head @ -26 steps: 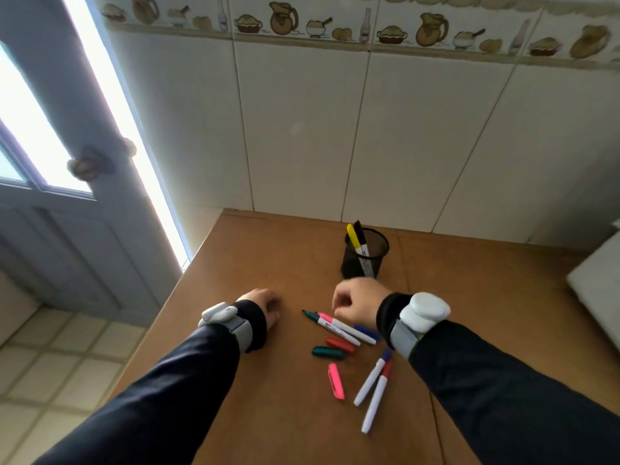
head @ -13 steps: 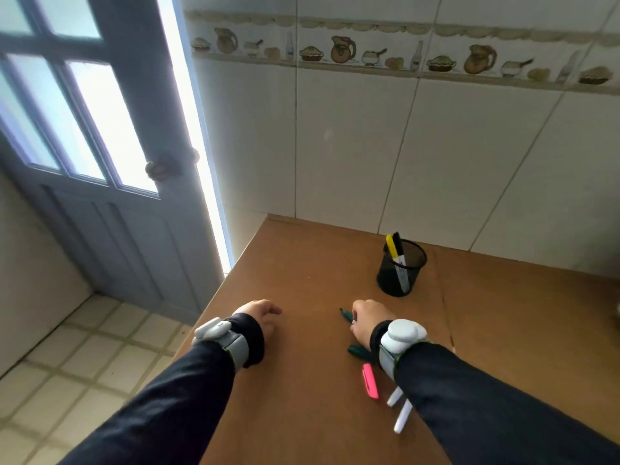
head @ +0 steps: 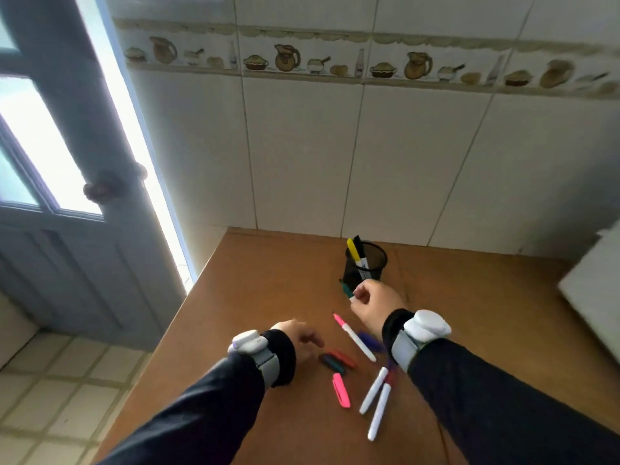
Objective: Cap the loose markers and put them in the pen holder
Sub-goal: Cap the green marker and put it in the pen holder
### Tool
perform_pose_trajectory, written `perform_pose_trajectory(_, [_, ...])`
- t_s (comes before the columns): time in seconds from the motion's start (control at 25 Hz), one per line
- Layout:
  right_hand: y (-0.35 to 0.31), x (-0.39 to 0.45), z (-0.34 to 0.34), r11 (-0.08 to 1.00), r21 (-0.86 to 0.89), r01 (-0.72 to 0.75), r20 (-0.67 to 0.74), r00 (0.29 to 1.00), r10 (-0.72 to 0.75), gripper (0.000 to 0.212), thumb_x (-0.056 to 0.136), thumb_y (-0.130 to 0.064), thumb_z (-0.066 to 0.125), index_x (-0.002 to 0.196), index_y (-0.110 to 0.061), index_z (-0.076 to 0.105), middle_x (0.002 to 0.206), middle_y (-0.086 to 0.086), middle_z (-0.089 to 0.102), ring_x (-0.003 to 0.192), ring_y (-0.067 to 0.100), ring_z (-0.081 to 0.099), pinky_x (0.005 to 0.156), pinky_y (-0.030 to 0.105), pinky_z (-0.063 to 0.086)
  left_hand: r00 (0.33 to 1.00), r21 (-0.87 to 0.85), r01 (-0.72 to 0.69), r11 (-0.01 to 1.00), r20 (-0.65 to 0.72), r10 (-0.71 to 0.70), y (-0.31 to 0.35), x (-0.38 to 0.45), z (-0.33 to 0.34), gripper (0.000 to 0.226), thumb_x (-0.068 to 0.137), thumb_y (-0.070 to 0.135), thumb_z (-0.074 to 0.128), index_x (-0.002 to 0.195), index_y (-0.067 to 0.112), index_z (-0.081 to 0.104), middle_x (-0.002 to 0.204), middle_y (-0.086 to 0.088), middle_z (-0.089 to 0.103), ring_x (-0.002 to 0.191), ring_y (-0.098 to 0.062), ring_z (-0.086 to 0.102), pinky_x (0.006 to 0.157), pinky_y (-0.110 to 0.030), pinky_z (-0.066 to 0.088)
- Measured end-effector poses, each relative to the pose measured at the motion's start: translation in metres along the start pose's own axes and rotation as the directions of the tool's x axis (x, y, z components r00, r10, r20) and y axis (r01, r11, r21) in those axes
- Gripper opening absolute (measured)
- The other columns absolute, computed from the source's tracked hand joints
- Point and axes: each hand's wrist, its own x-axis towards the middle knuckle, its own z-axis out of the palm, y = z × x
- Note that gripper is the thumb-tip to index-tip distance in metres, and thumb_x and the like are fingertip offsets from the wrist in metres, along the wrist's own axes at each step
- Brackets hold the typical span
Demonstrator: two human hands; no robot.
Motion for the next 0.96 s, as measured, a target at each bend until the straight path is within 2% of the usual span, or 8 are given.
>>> perform_pose_trajectory(0.16, [0.043,-0.018,-0.022,0.997,-0.003,-0.076,-0.024,0.997,0.076,0.010,0.088,-0.015,0.058,0.084,-0.016,0.049,0.082,0.002,0.056,0.076,0.019,0.053,0.068,0.025,0.038,0.987,0.062,-0.117,0.991,0.121,0.109,0.020,0.015,0.021,0.028,0.074,0.024,0.066,0.101,0.021,0.072,0.107,0.003,0.074,0.103,-0.017,0.068,0.092,-0.022,0.052])
perform_pose_trajectory(0.24, [0.057,-0.024,-0.024,0.996,0.003,-0.091,-0.026,0.996,0.091,0.006,0.090,-0.013,0.055,0.086,-0.014,0.050,0.086,0.003,0.055,0.077,0.019,0.052,0.069,0.027,0.040,0.990,0.073,-0.108,0.991,0.101,0.100,0.022,0.018,0.022,0.028,0.071,0.027,0.067,0.098,0.021,0.072,0.108,0.003,0.072,0.103,-0.016,0.067,0.092,-0.021,0.051])
perform_pose_trajectory(0.32, [0.060,-0.027,-0.023,0.997,-0.015,-0.070,-0.014,0.997,0.070,0.006,0.092,-0.013,0.052,0.095,-0.008,0.056,0.091,0.003,0.053,0.081,0.018,0.050,0.071,0.024,0.036,0.992,0.141,-0.117,0.983,0.059,0.109,0.021,0.022,0.021,0.033,0.070,0.035,0.067,0.099,0.022,0.071,0.110,0.002,0.066,0.106,-0.021,0.063,0.091,-0.024,0.051])
perform_pose_trajectory(0.48, [0.048,-0.031,-0.015,0.998,-0.013,-0.053,0.060,0.997,0.054,0.013,0.095,-0.016,0.046,0.105,-0.010,0.052,0.095,0.009,0.063,0.084,0.025,0.056,0.072,0.029,0.039,0.985,0.209,-0.170,0.963,0.056,0.162,0.020,0.020,0.015,0.028,0.081,0.030,0.064,0.108,0.023,0.067,0.099,0.007,0.047,0.108,-0.021,0.060,0.090,-0.023,0.046])
perform_pose_trajectory(0.56, [0.041,-0.030,-0.014,1.000,-0.016,-0.002,0.087,0.996,0.004,0.014,0.096,-0.016,0.044,0.108,-0.012,0.049,0.090,0.005,0.060,0.083,0.024,0.056,0.071,0.028,0.039,0.986,0.160,-0.167,0.973,0.003,0.169,0.019,0.017,0.010,0.027,0.084,0.027,0.062,0.109,0.021,0.066,0.095,0.004,0.055,0.102,-0.020,0.062,0.086,-0.022,0.046])
perform_pose_trajectory(0.64, [0.034,-0.029,-0.016,0.999,-0.019,0.048,0.102,0.994,-0.045,0.017,0.097,-0.017,0.044,0.112,-0.011,0.049,0.090,0.000,0.055,0.080,0.019,0.053,0.070,0.027,0.037,0.984,0.022,-0.130,0.991,-0.120,0.132,0.020,0.016,0.000,0.023,0.084,0.022,0.062,0.106,0.019,0.066,0.085,0.006,0.058,0.086,-0.015,0.061,0.078,-0.017,0.049])
perform_pose_trajectory(0.76, [0.025,-0.024,-0.021,0.999,-0.019,0.051,0.108,0.993,-0.048,0.011,0.093,-0.020,0.051,0.101,-0.016,0.058,0.093,0.004,0.062,0.086,0.023,0.058,0.077,0.033,0.046,0.945,-0.149,-0.108,0.983,-0.323,0.055,0.025,0.019,-0.023,0.021,0.084,0.019,0.063,0.104,0.013,0.065,0.082,0.005,0.059,0.079,-0.010,0.055,0.063,-0.010,0.040])
perform_pose_trajectory(0.96, [0.019,-0.024,-0.030,0.992,-0.063,0.113,0.076,0.991,-0.108,0.021,0.093,-0.025,0.054,0.103,-0.013,0.067,0.103,0.010,0.068,0.096,0.026,0.063,0.082,0.032,0.047,0.929,-0.151,-0.123,0.981,-0.366,0.060,0.040,0.024,-0.040,0.019,0.085,0.021,0.063,0.102,0.014,0.065,0.085,0.006,0.061,0.084,-0.015,0.060,0.074,-0.018,0.040])
